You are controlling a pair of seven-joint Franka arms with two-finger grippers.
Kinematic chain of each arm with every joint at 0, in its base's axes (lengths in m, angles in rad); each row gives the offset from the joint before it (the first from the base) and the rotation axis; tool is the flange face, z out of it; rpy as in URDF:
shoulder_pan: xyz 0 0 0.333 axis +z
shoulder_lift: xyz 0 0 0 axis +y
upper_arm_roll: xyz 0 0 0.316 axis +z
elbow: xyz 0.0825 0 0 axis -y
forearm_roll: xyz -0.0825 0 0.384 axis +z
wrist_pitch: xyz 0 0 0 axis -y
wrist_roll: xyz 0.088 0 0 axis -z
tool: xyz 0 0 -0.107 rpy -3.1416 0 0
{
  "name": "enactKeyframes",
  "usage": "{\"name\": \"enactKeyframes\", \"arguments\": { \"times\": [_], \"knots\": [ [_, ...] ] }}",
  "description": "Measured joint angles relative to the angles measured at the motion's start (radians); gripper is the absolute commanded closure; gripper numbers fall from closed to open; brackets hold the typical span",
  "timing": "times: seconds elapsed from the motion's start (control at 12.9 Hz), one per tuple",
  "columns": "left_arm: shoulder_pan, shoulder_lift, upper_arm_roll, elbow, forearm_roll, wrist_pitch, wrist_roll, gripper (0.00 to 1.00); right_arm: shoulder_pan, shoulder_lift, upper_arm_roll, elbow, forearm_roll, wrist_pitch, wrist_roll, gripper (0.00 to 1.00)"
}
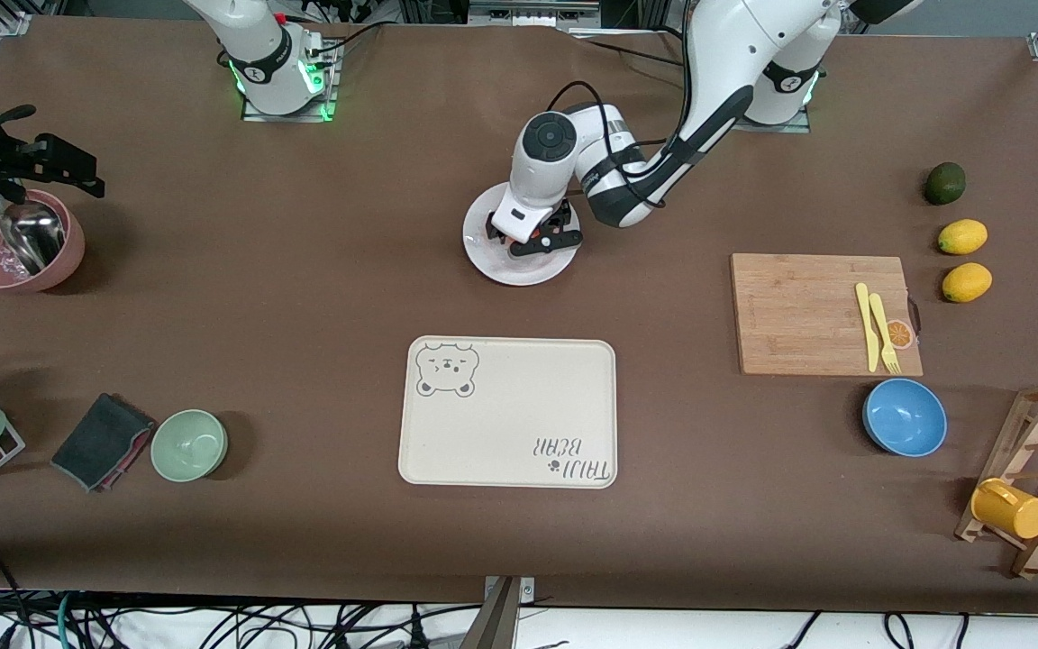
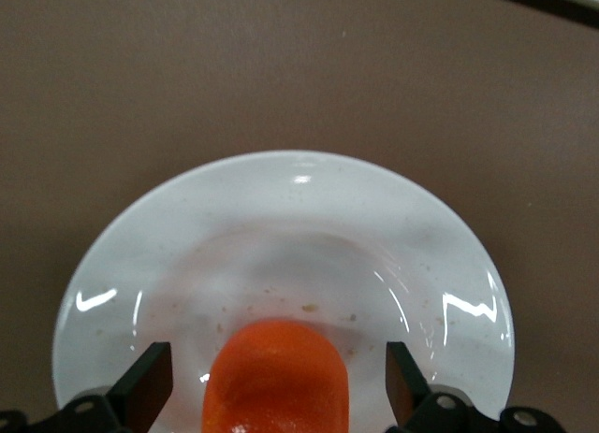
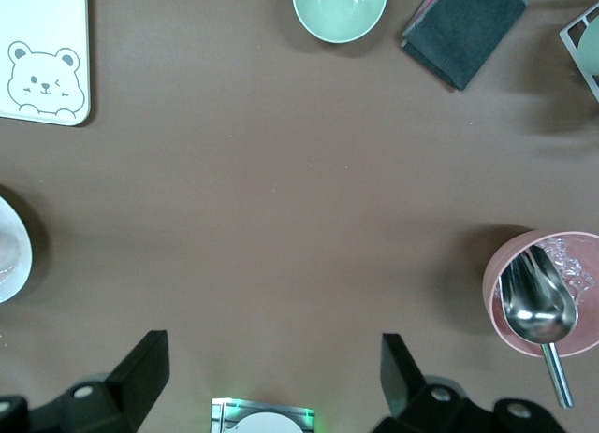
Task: Place orange and plate with both arms
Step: 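Withdraw the left gripper while the right gripper reaches the plate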
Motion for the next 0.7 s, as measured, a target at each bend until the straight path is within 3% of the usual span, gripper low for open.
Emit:
{"name": "enactKeyframes", "arguments": {
  "times": [0.16,0.7],
  "knots": [
    [0.044,-0.002,0.001,0.073,-0.028,-0.088,0.142,0.0,0.0,0.0,0.0,0.0,0.0,-0.001,0.0,0.0],
    [0.343,-0.003,0.005,0.235,-0.087,-0.378,0.687,0.0,0.002,0.002,0.005,0.0,0.0,-0.012,0.0,0.0]
  ]
}}
